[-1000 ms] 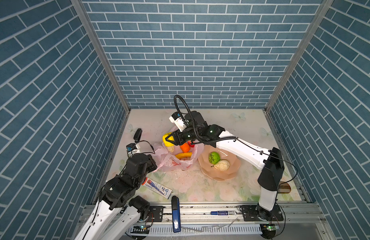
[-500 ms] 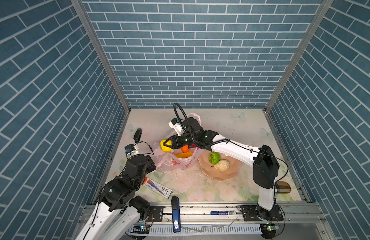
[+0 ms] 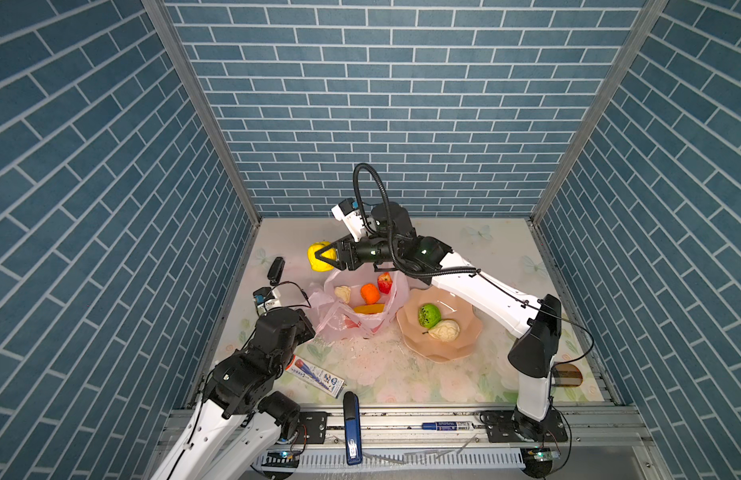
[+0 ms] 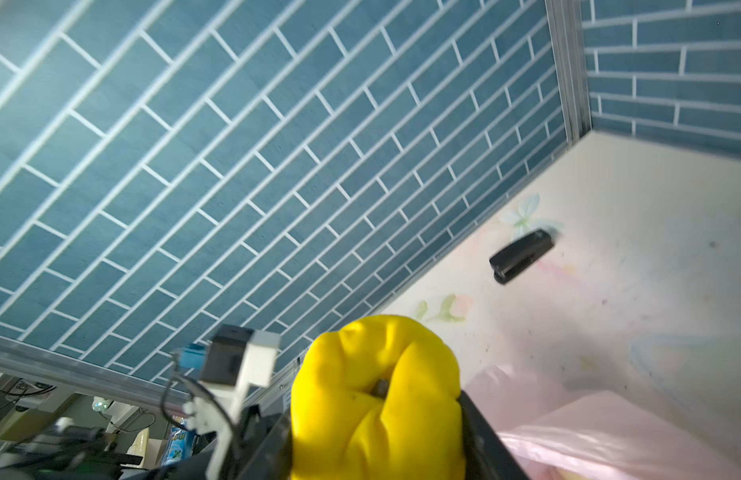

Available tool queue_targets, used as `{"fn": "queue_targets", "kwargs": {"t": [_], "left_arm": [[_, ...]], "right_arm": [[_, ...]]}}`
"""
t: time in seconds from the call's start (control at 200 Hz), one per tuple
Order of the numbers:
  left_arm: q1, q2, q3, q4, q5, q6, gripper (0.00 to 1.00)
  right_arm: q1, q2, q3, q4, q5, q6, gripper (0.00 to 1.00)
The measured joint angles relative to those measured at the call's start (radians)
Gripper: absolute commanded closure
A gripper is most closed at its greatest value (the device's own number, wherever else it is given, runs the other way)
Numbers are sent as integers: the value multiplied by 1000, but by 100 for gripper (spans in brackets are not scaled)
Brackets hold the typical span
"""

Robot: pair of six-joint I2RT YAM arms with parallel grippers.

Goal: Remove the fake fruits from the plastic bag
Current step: 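Lift the yellow fruit up out of the bag with the right gripper, then swing the held yellow fruit over toward the peach bowl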

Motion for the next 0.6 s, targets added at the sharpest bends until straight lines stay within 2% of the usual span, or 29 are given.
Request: {"fn": "queue_targets", "kwargs": {"t": [0.13, 0.315, 0.42, 0.6], "left_arm": [[0, 11, -5, 6, 10, 0, 94], [0, 11, -5, 14, 19, 0, 94], [0, 11, -5, 18, 23, 0, 94], [0, 12, -5, 27, 31, 0, 94]], "right_arm": [[-2, 6, 83, -44, 6, -48, 80], [-9, 6, 94, -124, 64, -121, 80], [-27, -31, 41, -156, 129, -157, 80], [-106, -199, -102, -197, 269, -199, 81]]}}
